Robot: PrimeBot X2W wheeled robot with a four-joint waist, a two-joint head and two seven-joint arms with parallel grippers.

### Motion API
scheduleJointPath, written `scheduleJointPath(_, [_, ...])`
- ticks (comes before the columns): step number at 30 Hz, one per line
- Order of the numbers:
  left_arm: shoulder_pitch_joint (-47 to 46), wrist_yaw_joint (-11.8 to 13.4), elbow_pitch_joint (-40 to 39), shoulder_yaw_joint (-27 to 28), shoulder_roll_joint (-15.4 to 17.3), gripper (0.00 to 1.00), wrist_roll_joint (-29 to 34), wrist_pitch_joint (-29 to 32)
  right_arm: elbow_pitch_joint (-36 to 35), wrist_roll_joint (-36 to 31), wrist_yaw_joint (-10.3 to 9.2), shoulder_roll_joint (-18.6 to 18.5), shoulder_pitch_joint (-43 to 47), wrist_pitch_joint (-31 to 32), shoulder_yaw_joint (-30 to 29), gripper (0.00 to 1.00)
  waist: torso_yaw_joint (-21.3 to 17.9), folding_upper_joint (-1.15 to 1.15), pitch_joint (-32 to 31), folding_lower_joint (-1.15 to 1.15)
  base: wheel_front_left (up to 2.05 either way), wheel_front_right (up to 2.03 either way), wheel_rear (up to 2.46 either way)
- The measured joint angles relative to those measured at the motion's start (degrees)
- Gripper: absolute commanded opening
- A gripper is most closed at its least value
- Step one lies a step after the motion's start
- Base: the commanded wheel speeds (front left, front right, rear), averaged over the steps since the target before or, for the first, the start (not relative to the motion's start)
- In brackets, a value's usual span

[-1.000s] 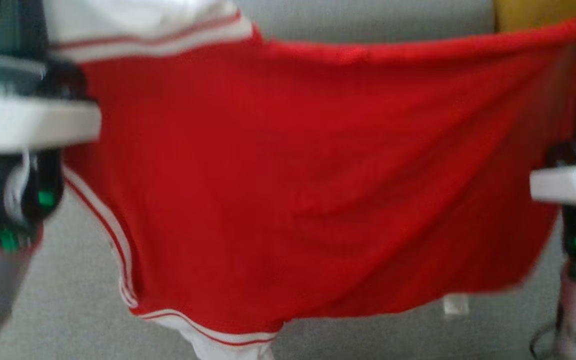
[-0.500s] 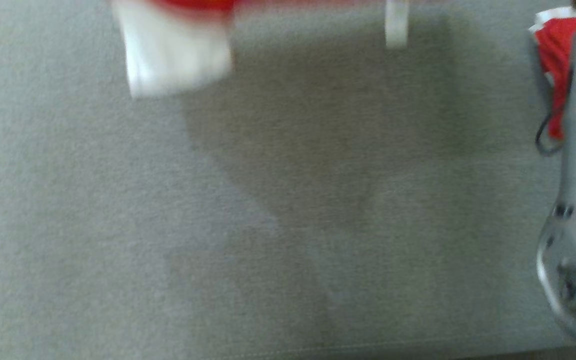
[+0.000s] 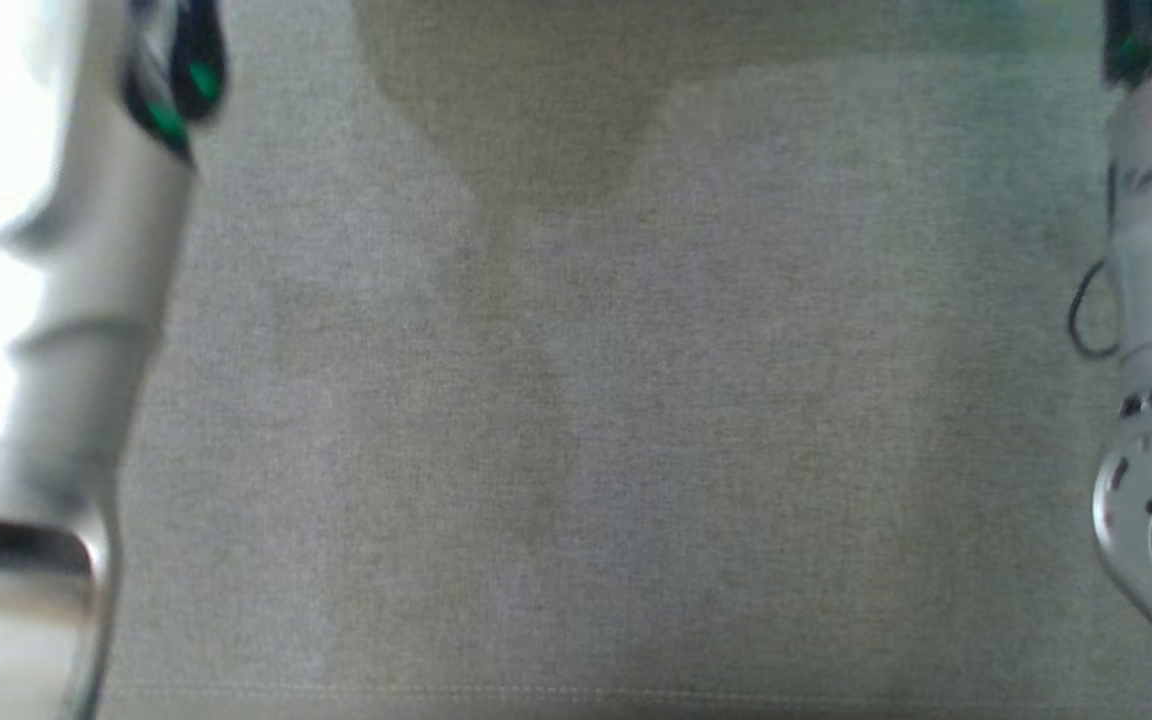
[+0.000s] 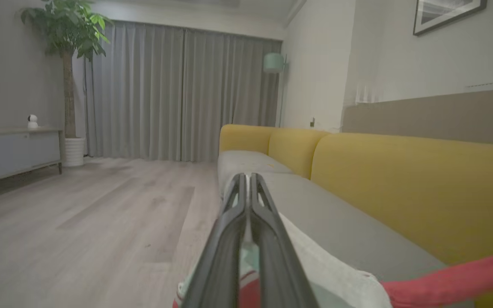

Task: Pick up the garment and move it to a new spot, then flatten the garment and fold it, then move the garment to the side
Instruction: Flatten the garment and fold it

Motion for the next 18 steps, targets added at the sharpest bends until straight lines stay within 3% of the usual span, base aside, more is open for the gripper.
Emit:
scheduleJointPath(10, [15.9, -1.4, -9.8, 1.8, -0.8, 0.00, -1.1, -1.3, 3.8, 3.2, 0.00, 0.0, 9.0, -4.9, -0.6, 0.00, -0.5, 0.00, -0.4, 0.00, 0.00, 0.00, 0.00])
scheduleJointPath(18, [39.9, 0.5, -24.0, 5.9, -0.7, 0.00, -1.2, -1.3, -8.4, 15.2, 0.00, 0.2, 26.1, -4.9, 6.2, 0.00, -1.1, 0.01, -6.0, -0.01, 0.00, 0.00, 0.00])
